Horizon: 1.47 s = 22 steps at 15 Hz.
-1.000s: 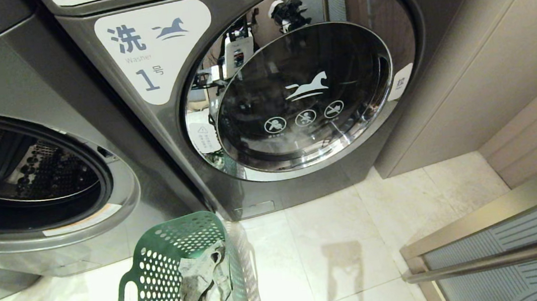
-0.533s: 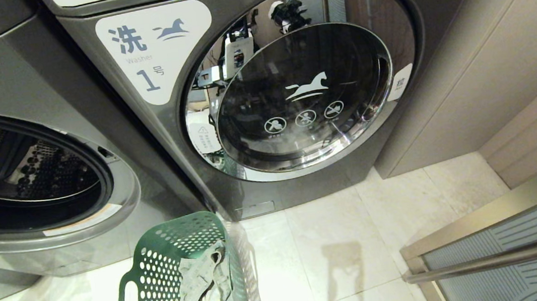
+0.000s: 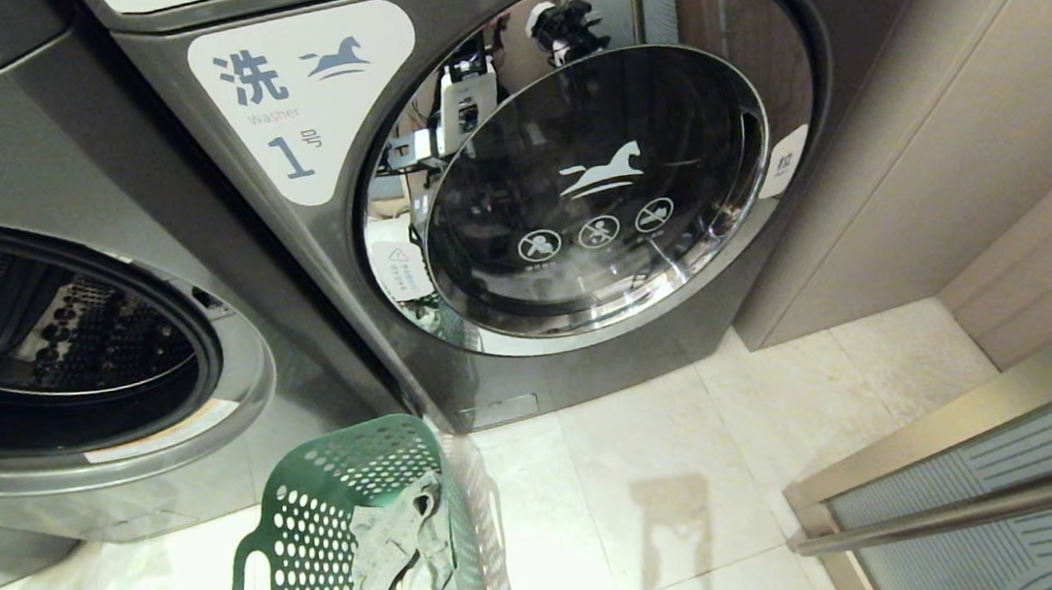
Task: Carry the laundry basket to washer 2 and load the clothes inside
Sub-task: Open the lid of the washing machine, then place the clothes into the washing machine
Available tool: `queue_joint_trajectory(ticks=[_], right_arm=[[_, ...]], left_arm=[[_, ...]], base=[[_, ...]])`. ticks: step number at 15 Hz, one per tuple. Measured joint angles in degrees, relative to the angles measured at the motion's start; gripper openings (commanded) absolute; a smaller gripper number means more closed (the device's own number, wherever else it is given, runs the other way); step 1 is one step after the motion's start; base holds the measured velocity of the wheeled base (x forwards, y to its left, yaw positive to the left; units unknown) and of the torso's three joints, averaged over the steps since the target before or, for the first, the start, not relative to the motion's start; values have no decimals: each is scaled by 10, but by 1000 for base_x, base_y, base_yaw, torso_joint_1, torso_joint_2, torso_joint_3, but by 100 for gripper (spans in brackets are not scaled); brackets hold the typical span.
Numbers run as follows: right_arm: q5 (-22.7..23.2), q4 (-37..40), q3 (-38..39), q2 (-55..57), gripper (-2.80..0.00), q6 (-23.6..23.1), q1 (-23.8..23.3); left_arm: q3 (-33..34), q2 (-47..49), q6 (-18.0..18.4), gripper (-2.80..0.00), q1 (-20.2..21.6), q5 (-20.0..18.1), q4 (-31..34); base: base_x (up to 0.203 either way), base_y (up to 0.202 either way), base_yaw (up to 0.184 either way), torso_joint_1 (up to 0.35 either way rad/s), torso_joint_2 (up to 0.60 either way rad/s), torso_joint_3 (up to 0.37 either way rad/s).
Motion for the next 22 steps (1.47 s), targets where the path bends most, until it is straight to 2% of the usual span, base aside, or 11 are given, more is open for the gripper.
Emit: queue_joint_trajectory(ticks=[9, 15, 22], right_arm=[[0, 0, 0, 0, -280, 0, 0], [0, 0, 0, 0, -280, 0, 0], [0, 0, 0, 0, -280, 0, 0]], left_arm=[[0, -7, 3, -280, 0, -1, 0], [0, -7, 2, -280, 0, -1, 0], [0, -7, 14, -280, 0, -2, 0]], base=[[0, 0, 0, 0, 0, 0], [-176, 0, 1, 0, 2, 1], [-9, 0, 0, 0, 0, 1]])
